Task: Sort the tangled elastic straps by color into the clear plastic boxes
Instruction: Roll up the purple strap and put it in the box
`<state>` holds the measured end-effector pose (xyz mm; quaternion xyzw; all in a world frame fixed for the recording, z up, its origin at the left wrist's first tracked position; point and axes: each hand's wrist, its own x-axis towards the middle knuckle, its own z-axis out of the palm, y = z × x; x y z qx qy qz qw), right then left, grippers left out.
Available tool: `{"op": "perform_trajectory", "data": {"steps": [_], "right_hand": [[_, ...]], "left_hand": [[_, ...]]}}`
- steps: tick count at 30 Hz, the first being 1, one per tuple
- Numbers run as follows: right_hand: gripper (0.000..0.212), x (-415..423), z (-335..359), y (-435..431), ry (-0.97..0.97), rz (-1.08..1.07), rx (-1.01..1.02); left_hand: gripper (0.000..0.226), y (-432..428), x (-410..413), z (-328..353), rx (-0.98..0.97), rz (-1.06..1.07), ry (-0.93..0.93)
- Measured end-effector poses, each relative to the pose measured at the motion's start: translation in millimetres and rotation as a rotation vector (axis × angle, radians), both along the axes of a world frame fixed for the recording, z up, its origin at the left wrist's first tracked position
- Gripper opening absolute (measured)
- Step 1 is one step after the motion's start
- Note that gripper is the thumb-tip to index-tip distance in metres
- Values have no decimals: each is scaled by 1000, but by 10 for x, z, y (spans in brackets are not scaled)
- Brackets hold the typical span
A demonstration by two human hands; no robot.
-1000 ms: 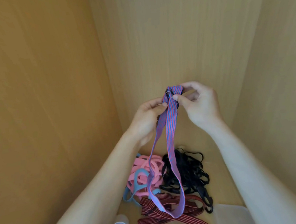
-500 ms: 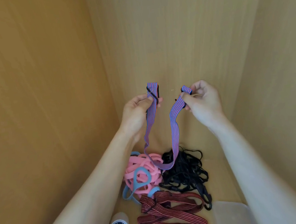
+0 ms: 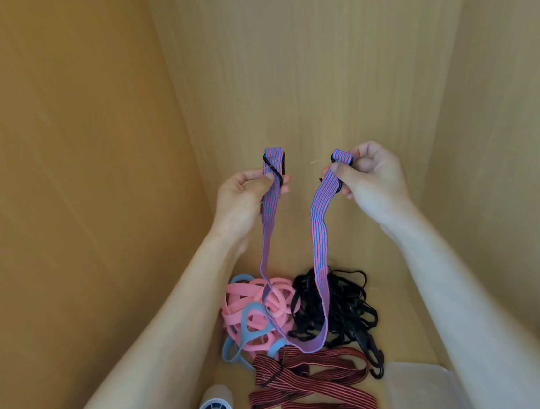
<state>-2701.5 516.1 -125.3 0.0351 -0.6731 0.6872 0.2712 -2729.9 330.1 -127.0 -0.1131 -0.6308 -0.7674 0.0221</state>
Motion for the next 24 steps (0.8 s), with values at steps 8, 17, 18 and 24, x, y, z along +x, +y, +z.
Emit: {"op": "perform_trajectory", "data": {"steps": [8,17,18,24], "right_hand": [[21,24,68,95,24,121,-32],[8,50,125,115,14,301,-130],[12,35,112,111,10,264,-85],[27,29,136,55,-33,274,-100]], "left_hand": [[18,3,-57,17,6,-17,24],[17,97,-66,34,18,-67,19],[16,102,-65,36,21,-72,18],[16,121,-50,44,19,-97,11]]}}
